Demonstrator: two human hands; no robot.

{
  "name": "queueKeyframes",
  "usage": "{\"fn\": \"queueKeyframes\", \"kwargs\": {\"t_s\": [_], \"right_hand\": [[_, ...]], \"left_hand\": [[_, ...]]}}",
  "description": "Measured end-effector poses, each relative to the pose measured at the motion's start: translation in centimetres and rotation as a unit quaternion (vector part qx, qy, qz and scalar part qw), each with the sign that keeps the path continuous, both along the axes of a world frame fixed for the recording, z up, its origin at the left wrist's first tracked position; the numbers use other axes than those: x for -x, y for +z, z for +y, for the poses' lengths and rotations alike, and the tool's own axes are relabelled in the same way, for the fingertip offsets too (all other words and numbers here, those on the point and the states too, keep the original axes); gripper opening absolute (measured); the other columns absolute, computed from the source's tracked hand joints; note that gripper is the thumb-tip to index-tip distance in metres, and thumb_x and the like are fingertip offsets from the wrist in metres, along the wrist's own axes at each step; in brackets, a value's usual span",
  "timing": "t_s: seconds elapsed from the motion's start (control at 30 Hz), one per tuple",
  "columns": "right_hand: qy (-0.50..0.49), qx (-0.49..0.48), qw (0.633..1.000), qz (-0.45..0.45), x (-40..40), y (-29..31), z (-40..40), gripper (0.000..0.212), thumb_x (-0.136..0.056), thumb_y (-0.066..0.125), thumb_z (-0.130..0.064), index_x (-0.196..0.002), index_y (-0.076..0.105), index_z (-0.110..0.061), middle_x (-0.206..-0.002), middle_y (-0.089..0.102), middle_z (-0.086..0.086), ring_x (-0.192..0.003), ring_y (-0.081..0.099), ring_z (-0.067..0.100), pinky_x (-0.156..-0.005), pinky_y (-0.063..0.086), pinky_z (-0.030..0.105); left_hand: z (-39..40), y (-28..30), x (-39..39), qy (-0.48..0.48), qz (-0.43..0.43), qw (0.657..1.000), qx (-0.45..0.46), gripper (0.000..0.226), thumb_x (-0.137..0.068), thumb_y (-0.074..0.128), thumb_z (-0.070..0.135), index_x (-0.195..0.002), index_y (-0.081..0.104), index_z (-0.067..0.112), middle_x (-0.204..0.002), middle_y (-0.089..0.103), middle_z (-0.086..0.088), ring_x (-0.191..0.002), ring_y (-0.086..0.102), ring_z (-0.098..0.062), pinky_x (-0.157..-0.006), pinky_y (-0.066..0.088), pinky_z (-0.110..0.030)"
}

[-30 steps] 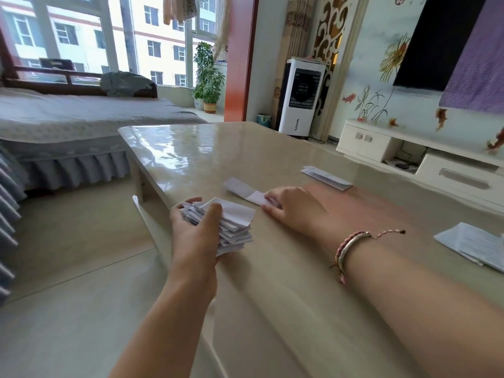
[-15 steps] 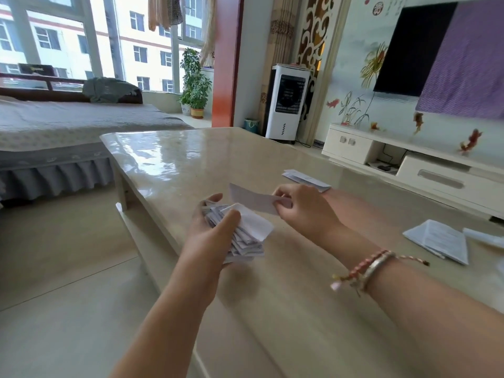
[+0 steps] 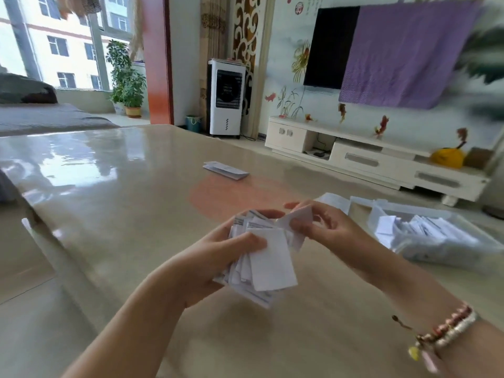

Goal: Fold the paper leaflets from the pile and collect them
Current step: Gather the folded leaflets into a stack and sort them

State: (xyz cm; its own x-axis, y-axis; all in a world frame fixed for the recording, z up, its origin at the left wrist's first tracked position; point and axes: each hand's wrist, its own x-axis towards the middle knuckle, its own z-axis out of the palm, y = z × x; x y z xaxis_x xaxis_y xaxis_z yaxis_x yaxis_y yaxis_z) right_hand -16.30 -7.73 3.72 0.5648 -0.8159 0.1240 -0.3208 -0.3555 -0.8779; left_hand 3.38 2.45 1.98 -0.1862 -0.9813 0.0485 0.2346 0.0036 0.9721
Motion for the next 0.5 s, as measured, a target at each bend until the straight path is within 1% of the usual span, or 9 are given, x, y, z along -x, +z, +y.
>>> {"fn": "queueKeyframes", "kwargs": {"t_s": [0.1,0.17,0.23,0.3,0.37,0.4,0.43,0.47,0.5], "right_hand": [[0.041,-0.117,0.990,-0.060,0.9,-0.1,-0.7,0.027,-0.086,0.063,-0.029,-0.111,0.058,-0.020,-0.096,0.071,-0.009,-0.092,0.064,0.013,-0.090,0.046,0.039],[0.047,-0.175,0.976,-0.119,1.5,-0.3,-1.1,0.026,-0.087,0.065,-0.020,-0.111,0.055,-0.013,-0.095,0.069,0.002,-0.085,0.062,0.016,-0.079,0.046,0.033],[-0.008,-0.166,0.972,-0.166,2.3,0.0,-1.8,0.019,-0.086,0.064,-0.009,-0.103,0.056,-0.012,-0.096,0.065,0.008,-0.082,0.060,0.015,-0.073,0.045,0.027],[-0.057,-0.156,0.959,-0.228,3.4,0.7,-2.4,0.022,-0.079,0.067,-0.006,-0.097,0.058,-0.013,-0.096,0.064,0.011,-0.084,0.061,0.016,-0.075,0.050,0.024],[-0.036,-0.155,0.947,-0.278,4.6,1.6,-2.5,0.029,-0.071,0.068,-0.007,-0.098,0.058,-0.014,-0.087,0.068,0.007,-0.081,0.063,0.014,-0.072,0.053,0.020],[-0.008,-0.150,0.948,-0.279,4.8,2.0,-2.1,0.032,-0.070,0.067,-0.006,-0.099,0.057,-0.013,-0.082,0.069,0.005,-0.078,0.064,0.014,-0.069,0.053,0.019],[0.016,-0.139,0.957,-0.255,4.8,2.1,-1.6,0.033,-0.070,0.067,-0.004,-0.100,0.057,-0.012,-0.079,0.069,0.004,-0.076,0.064,0.013,-0.067,0.053,0.019],[0.035,-0.118,0.970,-0.210,4.5,2.0,-1.0,0.034,-0.071,0.068,-0.003,-0.102,0.058,-0.011,-0.079,0.069,0.004,-0.076,0.065,0.013,-0.067,0.052,0.019],[0.047,-0.090,0.982,-0.159,4.1,1.8,-0.5,0.033,-0.074,0.069,-0.001,-0.104,0.059,-0.010,-0.080,0.069,0.005,-0.078,0.065,0.013,-0.069,0.052,0.020]], "left_hand": [[-1.2,0.0,1.4,-0.007,0.006,1.000,0.000,0.043,-0.077,0.062,0.018,-0.117,0.063,0.030,-0.098,0.072,-0.009,-0.079,0.069,-0.020,-0.061,0.057,-0.030],[-2.1,0.3,2.1,-0.015,-0.014,1.000,-0.005,0.044,-0.081,0.063,0.017,-0.121,0.060,0.035,-0.103,0.071,-0.008,-0.082,0.068,-0.021,-0.065,0.058,-0.033],[-2.9,0.6,2.9,-0.002,-0.051,0.999,-0.014,0.046,-0.091,0.062,0.013,-0.126,0.053,0.040,-0.107,0.070,-0.006,-0.085,0.069,-0.022,-0.072,0.059,-0.036],[-3.7,0.7,3.5,0.036,-0.099,0.994,-0.025,0.051,-0.093,0.058,0.011,-0.133,0.040,0.037,-0.105,0.069,-0.005,-0.084,0.071,-0.019,-0.073,0.059,-0.035],[-4.2,0.8,3.8,0.075,-0.166,0.982,-0.040,0.053,-0.093,0.059,0.013,-0.134,0.030,0.028,-0.103,0.068,-0.006,-0.082,0.072,-0.018,-0.073,0.060,-0.037],[-4.4,0.9,3.9,0.088,-0.197,0.975,-0.047,0.050,-0.093,0.060,0.015,-0.132,0.029,0.022,-0.102,0.067,-0.008,-0.082,0.072,-0.019,-0.075,0.060,-0.039],[-4.6,1.1,4.1,0.096,-0.222,0.969,-0.053,0.046,-0.093,0.061,0.018,-0.128,0.031,0.017,-0.102,0.066,-0.011,-0.083,0.071,-0.020,-0.077,0.059,-0.041],[-4.9,1.3,4.2,0.099,-0.243,0.963,-0.054,0.043,-0.091,0.063,0.021,-0.123,0.034,0.014,-0.101,0.066,-0.011,-0.084,0.071,-0.021,-0.076,0.059,-0.040],[-5.1,1.5,4.2,0.099,-0.268,0.957,-0.049,0.043,-0.088,0.066,0.026,-0.118,0.038,0.013,-0.098,0.066,-0.010,-0.082,0.070,-0.019,-0.073,0.060,-0.036]]}}
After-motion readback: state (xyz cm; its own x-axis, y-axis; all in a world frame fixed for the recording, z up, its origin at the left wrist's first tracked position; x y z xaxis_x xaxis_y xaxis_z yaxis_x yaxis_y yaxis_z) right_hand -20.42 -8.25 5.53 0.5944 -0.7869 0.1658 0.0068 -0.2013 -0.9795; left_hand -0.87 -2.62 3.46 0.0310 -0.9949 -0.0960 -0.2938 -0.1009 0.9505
